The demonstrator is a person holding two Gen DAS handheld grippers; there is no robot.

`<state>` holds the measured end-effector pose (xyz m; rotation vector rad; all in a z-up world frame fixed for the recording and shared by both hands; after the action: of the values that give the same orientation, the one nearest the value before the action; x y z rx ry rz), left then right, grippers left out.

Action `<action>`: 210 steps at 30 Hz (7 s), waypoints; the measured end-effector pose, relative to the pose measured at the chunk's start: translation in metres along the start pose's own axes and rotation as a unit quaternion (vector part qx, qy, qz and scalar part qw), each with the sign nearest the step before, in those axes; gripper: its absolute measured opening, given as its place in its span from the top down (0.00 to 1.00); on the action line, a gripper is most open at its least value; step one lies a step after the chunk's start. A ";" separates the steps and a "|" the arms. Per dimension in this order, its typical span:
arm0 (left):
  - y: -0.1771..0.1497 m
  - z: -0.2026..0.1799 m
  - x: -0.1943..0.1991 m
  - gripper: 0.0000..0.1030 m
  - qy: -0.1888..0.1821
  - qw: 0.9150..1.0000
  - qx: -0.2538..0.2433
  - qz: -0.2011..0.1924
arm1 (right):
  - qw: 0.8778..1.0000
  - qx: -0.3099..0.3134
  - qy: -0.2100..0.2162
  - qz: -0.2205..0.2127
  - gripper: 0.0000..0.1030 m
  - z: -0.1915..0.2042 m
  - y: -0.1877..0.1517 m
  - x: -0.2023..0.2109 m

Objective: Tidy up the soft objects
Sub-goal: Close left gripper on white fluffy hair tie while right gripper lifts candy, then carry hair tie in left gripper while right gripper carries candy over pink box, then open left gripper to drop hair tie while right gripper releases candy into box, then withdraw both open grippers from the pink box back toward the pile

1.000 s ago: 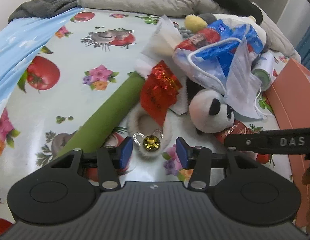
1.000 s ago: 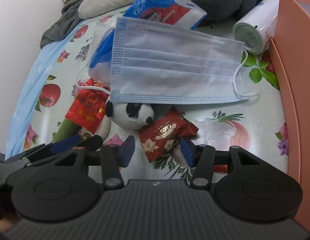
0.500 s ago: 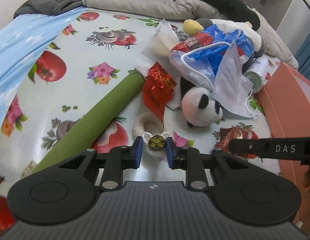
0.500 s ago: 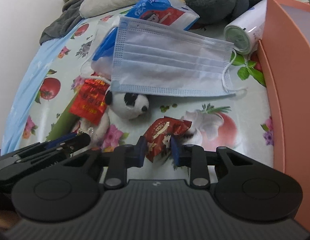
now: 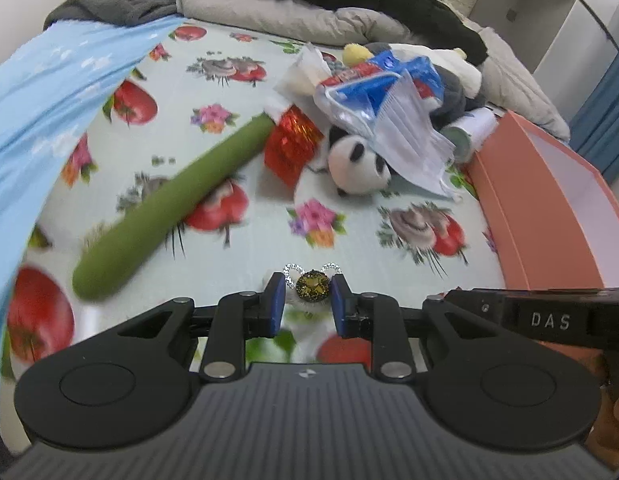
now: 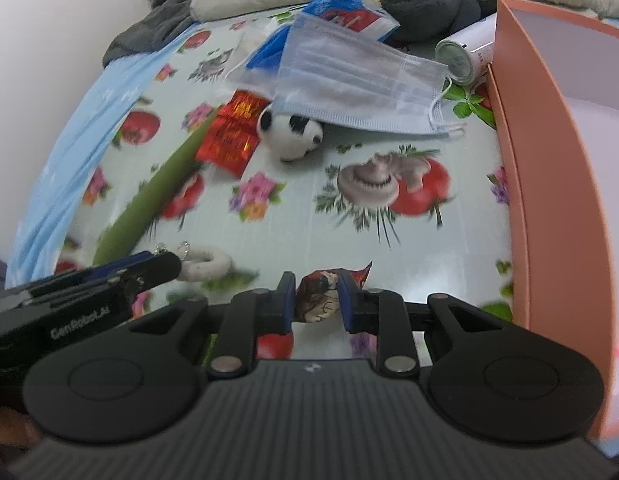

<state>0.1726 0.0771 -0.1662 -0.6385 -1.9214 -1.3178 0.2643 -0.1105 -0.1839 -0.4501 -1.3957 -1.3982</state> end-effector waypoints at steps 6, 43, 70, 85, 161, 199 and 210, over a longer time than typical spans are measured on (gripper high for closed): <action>-0.040 -0.001 0.006 0.72 -0.004 1.000 -0.001 0.026 | 1.000 0.016 -0.021 0.008 0.74 0.001 -0.041 0.011; -0.057 -0.029 -0.026 0.43 0.041 0.991 -0.104 0.071 | 0.999 -0.030 -0.042 0.014 0.63 -0.027 -0.059 0.001; -0.035 -0.045 0.061 0.86 -0.019 0.997 -0.071 -0.020 | 0.997 -0.017 -0.032 -0.065 0.63 -0.007 -0.058 0.076; -0.027 -0.066 0.163 0.85 -0.063 0.991 -0.062 -0.097 | 0.988 -0.005 -0.018 -0.155 0.63 0.014 -0.071 0.168; 0.072 -0.319 -0.076 0.61 -0.182 0.959 -0.206 0.063 | 0.972 -0.176 -0.103 -0.118 0.55 -0.225 -0.005 0.117; 0.004 -0.236 0.162 0.61 -0.201 0.959 -0.187 -0.071 | 0.957 -0.143 -0.090 -0.235 0.55 -0.113 -0.087 0.253; -0.016 -0.197 0.191 0.61 -0.183 0.965 -0.165 -0.085 | 0.962 -0.118 -0.072 -0.236 0.55 -0.079 -0.108 0.256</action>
<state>0.0956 -0.1118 0.0180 -0.9539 -2.0997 -1.7520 0.1107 -0.3087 -0.0405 -0.3926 -1.5232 -1.9680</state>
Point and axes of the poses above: each gripper's, at about its wrist camera, not at the fingertips, and x roughly against the way its jaws point, z to its left, y to its top, the point moved 2 cm from there along -x, roughly the way its jaws point, and after that the axes turned 1 degree about -x, right-handed, at the moved point
